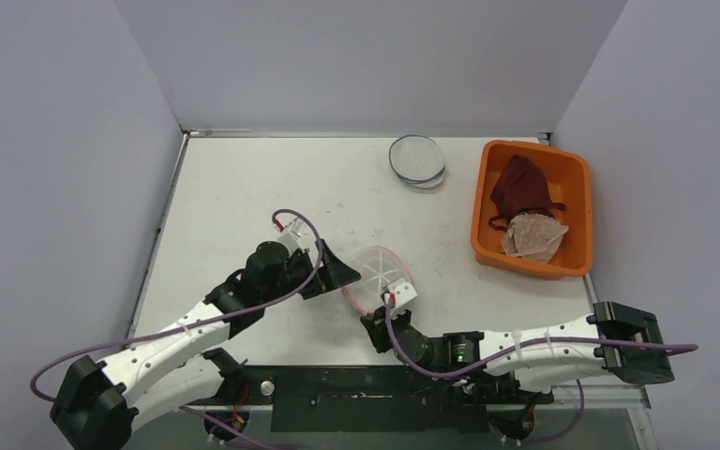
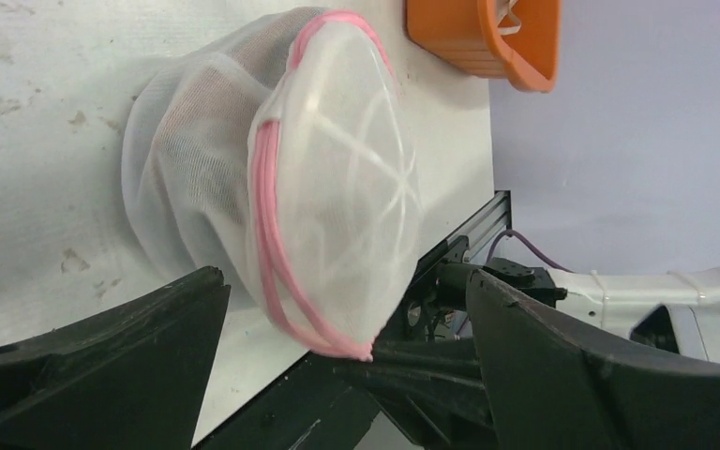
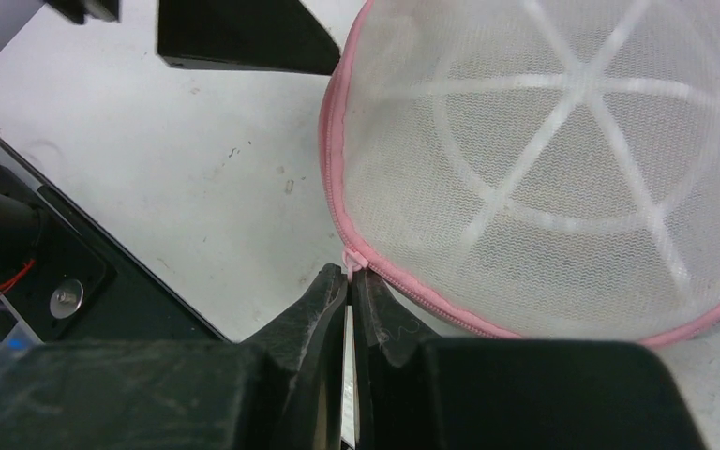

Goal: Unzip the laundry bag and remove the bra
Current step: Unzip the laundry bag at the center of the board.

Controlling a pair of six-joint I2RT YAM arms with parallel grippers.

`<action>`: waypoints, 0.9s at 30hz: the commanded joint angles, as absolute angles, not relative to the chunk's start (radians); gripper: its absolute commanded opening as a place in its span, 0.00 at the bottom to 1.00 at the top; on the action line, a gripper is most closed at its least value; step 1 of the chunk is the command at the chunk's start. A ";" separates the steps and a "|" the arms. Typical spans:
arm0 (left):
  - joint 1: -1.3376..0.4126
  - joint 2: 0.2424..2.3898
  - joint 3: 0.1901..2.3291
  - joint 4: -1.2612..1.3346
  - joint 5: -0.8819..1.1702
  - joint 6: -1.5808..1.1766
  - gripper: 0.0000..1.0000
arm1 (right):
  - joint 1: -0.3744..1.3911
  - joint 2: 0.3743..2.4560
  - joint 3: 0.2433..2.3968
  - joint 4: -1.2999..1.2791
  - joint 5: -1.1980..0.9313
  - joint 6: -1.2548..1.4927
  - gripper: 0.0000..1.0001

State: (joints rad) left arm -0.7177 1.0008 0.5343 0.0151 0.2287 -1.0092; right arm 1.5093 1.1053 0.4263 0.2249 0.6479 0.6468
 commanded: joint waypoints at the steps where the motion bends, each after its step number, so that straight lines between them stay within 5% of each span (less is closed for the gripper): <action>1: -0.721 0.847 0.468 -0.125 0.142 -1.087 0.96 | 1.473 1.141 0.472 0.327 0.591 0.629 0.05; 11: -0.898 0.756 0.382 -0.035 0.025 -1.249 1.00 | 1.456 1.207 0.519 0.373 0.527 0.602 0.05; 18: -0.898 0.847 0.436 0.022 -0.047 -1.246 0.71 | 1.462 1.192 0.514 0.354 0.523 0.595 0.05; 24: -0.892 0.846 0.442 0.019 -0.103 -1.247 0.37 | 1.465 1.161 0.486 0.330 0.535 0.609 0.05; 27: -0.886 0.849 0.447 0.011 -0.114 -1.246 0.29 | 1.465 1.156 0.478 0.325 0.537 0.615 0.05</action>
